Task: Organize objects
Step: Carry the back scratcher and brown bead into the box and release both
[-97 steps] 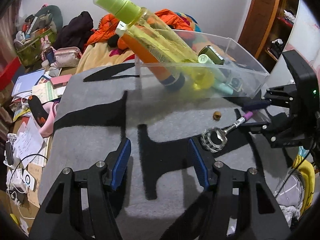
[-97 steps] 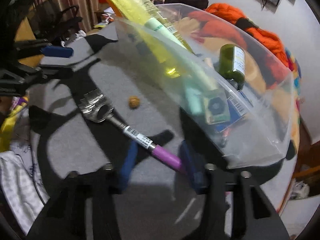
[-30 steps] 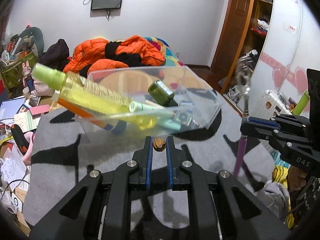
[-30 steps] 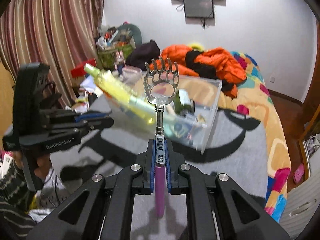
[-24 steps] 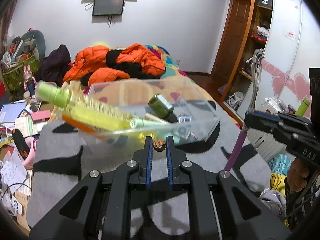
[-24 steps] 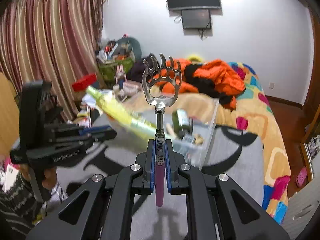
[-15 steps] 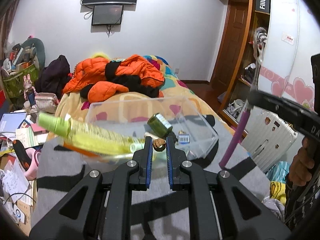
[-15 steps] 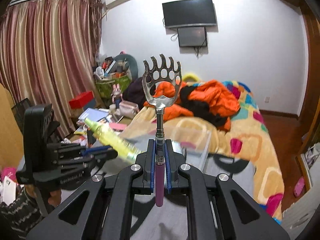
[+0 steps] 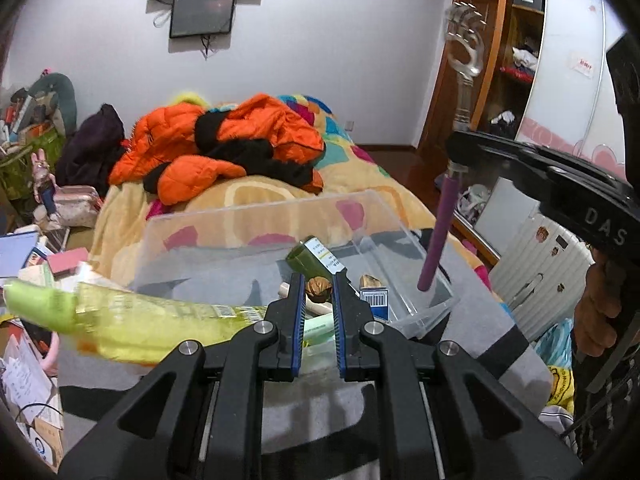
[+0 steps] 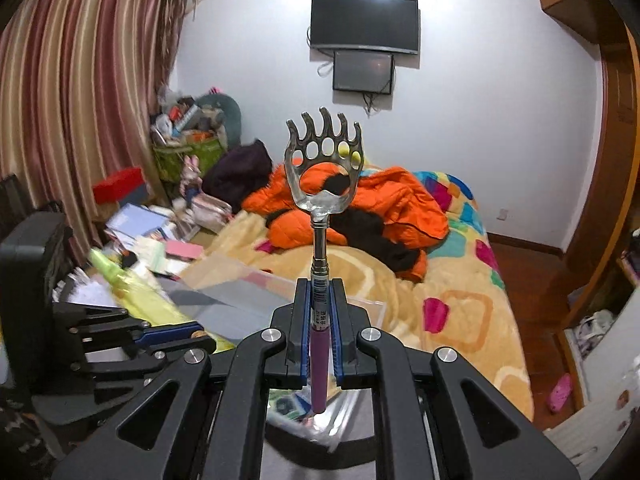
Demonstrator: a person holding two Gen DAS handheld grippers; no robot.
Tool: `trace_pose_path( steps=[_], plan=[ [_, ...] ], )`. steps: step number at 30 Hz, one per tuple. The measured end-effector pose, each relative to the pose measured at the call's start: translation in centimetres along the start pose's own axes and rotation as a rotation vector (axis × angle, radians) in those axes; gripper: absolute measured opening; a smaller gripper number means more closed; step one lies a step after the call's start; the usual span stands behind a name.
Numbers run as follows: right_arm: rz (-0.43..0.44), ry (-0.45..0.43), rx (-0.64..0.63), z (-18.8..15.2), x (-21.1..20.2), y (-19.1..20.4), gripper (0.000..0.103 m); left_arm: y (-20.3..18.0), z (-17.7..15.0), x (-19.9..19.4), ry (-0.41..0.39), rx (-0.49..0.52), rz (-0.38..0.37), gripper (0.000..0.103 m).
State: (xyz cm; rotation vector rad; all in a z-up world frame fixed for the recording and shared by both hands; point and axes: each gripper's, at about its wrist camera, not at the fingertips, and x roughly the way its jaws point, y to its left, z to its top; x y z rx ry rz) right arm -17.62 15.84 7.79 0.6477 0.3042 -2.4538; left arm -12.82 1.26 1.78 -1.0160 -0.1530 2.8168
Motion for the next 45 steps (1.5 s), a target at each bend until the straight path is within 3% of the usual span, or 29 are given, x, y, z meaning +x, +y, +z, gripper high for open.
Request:
trace_pose_path(
  steps=[7, 14, 18, 20, 22, 24, 37, 45],
  plan=[
    [-0.032, 0.082, -0.068, -1.1, 3.5, 0.8, 0.008, 0.4, -0.2, 4.0, 0.094, -0.032, -0.014, 0.012],
    [0.005, 0.133, -0.101, -1.8, 5.9, 1.9, 0.008, 1.8, -0.5, 4.6, 0.115, -0.089, -0.063, 0.012],
    [0.036, 0.158, -0.102, -2.1, 7.0, 2.3, 0.008, 1.8, -0.5, 3.5, 0.092, -0.074, -0.032, 0.014],
    [0.051, 0.168, -0.103, -2.3, 7.5, 2.5, 0.008, 1.7, -0.4, 2.6, 0.070, -0.066, -0.008, 0.021],
    [0.065, 0.175, -0.098, -2.3, 7.8, 2.6, 0.009, 1.7, -0.5, 1.5, 0.035, -0.058, 0.033, 0.036],
    [0.091, 0.189, -0.092, -2.4, 8.2, 2.9, 0.009, 1.9, -0.8, 0.4, -0.004, -0.060, 0.090, 0.041],
    [0.211, 0.313, -0.073, -4.1, 9.8, 4.7, 0.014, 3.4, -0.6, -2.7, -0.062, -0.096, 0.089, 0.046],
    [0.204, 0.258, -0.042, -3.9, 6.0, 3.8, 0.031, 3.3, -0.7, -4.3, -0.087, -0.094, 0.088, 0.046]
  ],
)
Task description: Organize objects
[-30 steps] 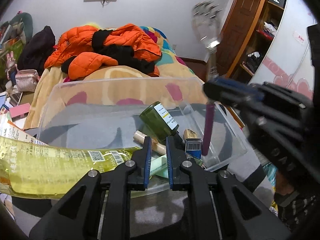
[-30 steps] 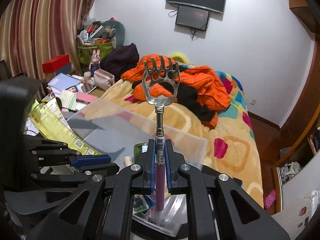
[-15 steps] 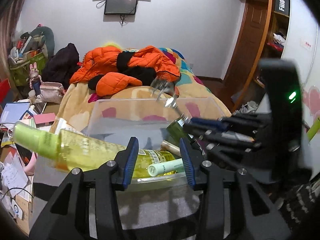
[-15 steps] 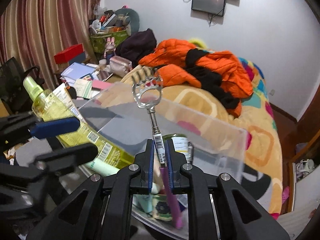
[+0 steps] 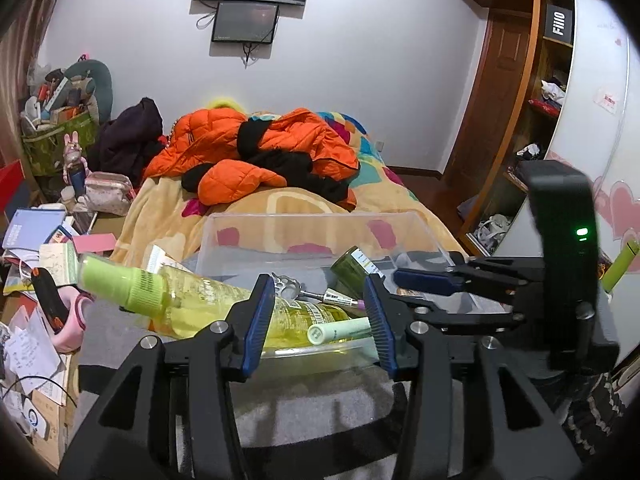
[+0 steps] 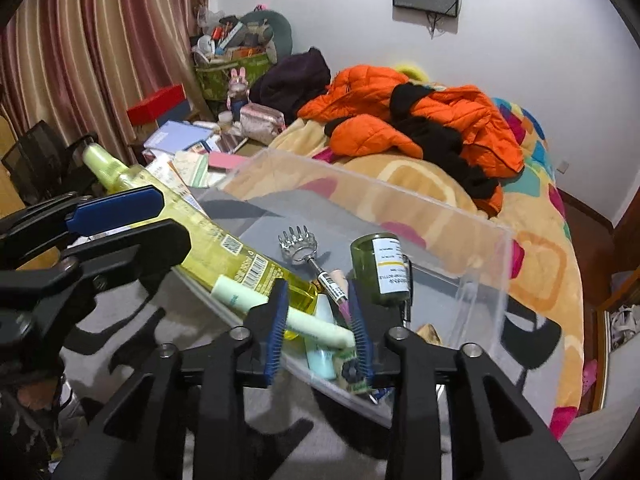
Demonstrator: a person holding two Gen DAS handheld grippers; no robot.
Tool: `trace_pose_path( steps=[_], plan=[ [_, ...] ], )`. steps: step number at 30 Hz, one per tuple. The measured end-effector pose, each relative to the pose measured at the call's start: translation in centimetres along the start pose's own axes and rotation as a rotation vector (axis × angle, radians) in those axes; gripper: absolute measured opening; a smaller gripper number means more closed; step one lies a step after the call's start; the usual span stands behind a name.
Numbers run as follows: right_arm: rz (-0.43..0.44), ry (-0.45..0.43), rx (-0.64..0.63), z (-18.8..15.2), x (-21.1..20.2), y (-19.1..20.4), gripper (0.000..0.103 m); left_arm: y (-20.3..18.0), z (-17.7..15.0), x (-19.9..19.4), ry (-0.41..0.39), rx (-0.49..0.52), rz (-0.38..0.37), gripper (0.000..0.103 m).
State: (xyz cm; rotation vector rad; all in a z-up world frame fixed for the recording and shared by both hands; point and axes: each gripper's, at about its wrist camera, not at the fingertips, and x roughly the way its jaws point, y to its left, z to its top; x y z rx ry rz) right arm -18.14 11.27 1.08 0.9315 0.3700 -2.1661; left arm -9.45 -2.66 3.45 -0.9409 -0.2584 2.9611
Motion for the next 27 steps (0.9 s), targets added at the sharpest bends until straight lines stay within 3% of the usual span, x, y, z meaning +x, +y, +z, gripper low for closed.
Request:
trace_pose_path(
  steps=[12, 16, 22, 27],
  plan=[
    [-0.048, -0.095, 0.071, -3.5, -5.4, 0.4, 0.056, -0.8, -2.2, -2.8, -0.014, 0.037, 0.009, 0.062],
    [-0.066, -0.126, 0.089, -4.6, -6.6, 0.9, 0.067, -1.3, -3.2, -3.4, -0.010, 0.053, 0.014, 0.077],
    [-0.079, -0.159, 0.105, -6.0, -7.9, 1.5, 0.075, -2.1, -4.3, -4.2, -0.026, 0.079, 0.016, 0.091],
    [-0.074, -0.163, 0.144, -7.1, -8.4, 1.3, 0.076, -2.6, -4.9, -4.3, -0.026, 0.063, -0.007, 0.094]
  ],
)
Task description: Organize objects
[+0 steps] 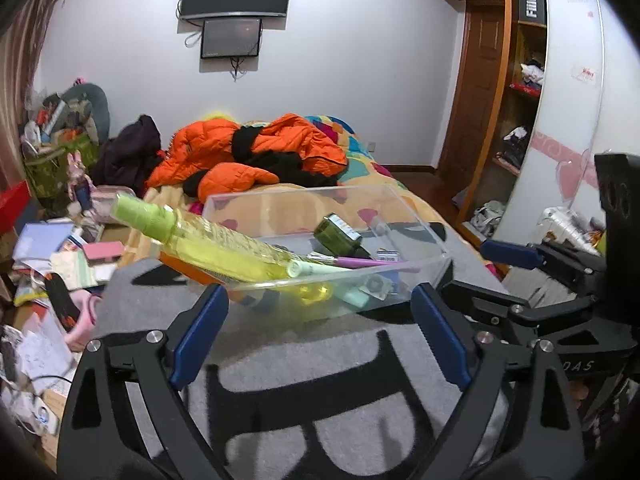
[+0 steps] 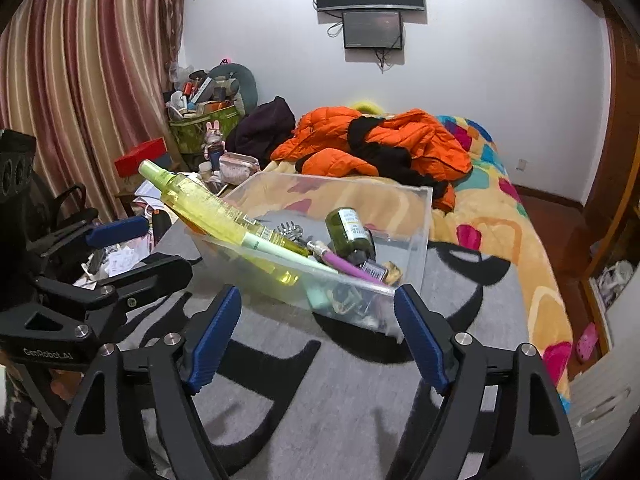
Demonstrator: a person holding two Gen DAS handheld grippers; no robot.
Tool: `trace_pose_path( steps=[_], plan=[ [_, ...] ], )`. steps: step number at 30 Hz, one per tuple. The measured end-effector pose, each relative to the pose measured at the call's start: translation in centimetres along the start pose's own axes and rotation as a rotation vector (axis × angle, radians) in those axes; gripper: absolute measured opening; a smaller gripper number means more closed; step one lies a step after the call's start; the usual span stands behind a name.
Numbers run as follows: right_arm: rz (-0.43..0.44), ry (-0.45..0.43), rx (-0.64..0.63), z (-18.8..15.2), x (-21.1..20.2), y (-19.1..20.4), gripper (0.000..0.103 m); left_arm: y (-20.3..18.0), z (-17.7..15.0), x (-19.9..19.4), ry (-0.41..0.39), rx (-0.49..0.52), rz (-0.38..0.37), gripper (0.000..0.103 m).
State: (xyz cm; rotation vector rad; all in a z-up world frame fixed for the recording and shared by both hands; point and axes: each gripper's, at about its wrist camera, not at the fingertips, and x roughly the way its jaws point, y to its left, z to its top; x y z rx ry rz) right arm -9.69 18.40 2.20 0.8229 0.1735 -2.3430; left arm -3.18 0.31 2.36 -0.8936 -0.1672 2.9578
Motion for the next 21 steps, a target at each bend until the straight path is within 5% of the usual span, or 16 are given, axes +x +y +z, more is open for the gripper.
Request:
trace_pose_path(
  steps=[21],
  plan=[
    [-0.021, 0.009, 0.035, -1.3, 0.0, -0.4, 0.077, 0.8, -1.4, 1.7, 0.044, -0.063, 0.015, 0.094]
  ],
)
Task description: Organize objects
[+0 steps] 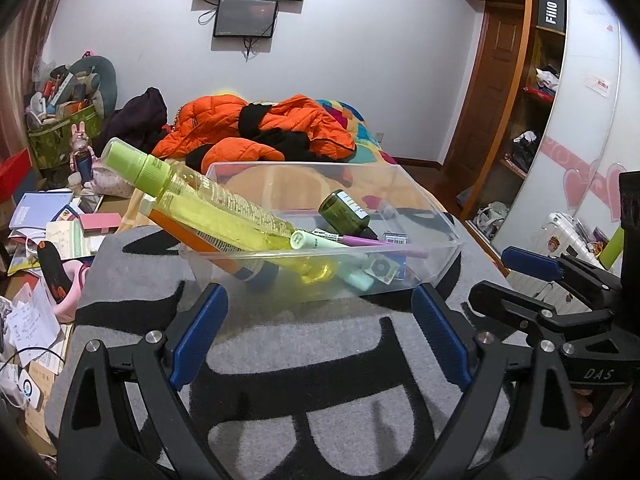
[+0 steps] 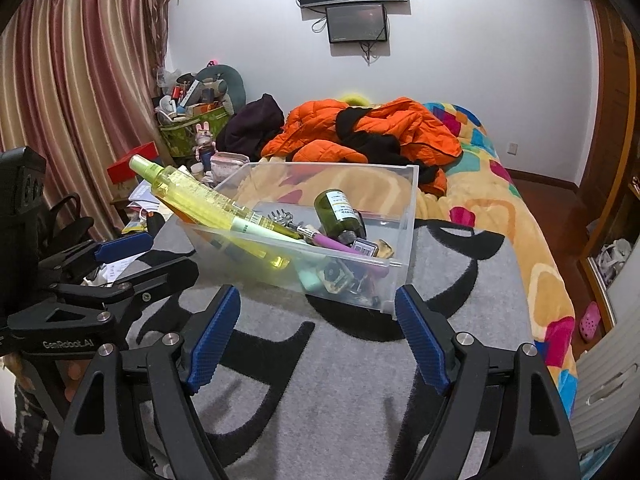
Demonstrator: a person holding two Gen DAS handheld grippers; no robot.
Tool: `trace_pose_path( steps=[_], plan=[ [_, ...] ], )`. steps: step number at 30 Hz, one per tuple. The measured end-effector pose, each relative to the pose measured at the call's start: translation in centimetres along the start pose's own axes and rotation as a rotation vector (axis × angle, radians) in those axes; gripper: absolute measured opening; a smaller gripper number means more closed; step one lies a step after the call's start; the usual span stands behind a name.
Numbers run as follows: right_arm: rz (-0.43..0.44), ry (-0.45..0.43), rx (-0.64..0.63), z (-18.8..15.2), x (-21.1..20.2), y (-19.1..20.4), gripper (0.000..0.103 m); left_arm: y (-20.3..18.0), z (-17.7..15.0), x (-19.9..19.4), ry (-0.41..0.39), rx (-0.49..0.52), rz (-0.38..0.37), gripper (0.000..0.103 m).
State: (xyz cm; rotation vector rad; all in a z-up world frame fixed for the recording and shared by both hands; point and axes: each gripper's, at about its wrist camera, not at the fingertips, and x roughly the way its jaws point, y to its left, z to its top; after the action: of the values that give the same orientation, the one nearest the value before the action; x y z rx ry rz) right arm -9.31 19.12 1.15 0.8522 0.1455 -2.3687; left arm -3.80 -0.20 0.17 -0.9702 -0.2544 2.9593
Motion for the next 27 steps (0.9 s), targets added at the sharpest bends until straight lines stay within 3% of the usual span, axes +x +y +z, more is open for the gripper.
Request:
trace_pose_path(
  steps=[27],
  plan=[
    [0.008, -0.002, -0.001, -0.45, -0.42, 0.24, 0.080, 0.05, -0.37, 0.30, 0.009, -0.008, -0.003, 0.094]
  ],
)
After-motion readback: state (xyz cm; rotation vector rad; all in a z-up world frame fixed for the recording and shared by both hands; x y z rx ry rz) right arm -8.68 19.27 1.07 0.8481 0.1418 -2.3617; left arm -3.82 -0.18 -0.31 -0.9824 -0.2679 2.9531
